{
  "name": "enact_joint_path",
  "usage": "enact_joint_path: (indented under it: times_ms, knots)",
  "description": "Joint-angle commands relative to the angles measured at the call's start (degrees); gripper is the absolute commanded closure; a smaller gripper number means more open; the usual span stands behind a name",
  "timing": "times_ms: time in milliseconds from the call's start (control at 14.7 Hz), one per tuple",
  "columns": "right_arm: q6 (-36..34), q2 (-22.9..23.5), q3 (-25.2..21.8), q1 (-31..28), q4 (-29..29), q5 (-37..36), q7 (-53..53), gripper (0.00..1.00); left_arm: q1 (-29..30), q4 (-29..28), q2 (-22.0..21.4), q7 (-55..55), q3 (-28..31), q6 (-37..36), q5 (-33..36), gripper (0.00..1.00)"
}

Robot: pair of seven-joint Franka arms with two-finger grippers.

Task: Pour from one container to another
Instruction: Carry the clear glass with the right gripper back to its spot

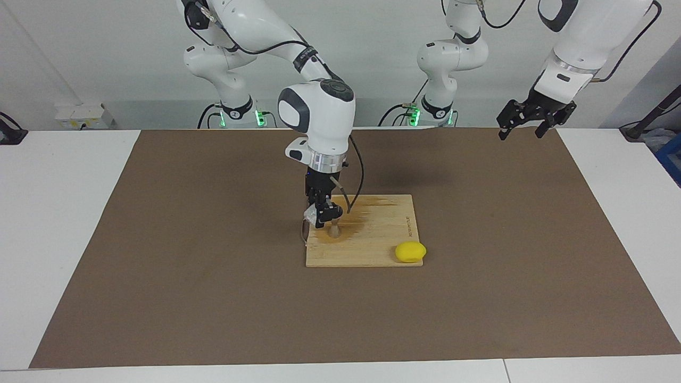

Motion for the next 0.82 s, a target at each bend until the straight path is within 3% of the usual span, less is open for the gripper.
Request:
enact_joint_path:
  times_ms: [0,273,749]
  knots:
    - [0.02,0.07,0.5,-3.36,0.29,5.81,-3.67,0.83,0.68,-0.52,-0.8,-0.09,-0.39,-0.53,-0.62,0.0]
    - [1.94,0.42,0.5,-9.95,-1.46,18.0,-11.47,0.83,0.68,-0.52,-0.8,-0.09,-0.39,-0.53,-0.62,0.0]
    - [7.66,-1.86,0.5,-21.82,-12.7,39.63,-32.28,0.87,0.68,-0.52,-0.8,-0.09,-0.39,-0.53,-0.62,0.0]
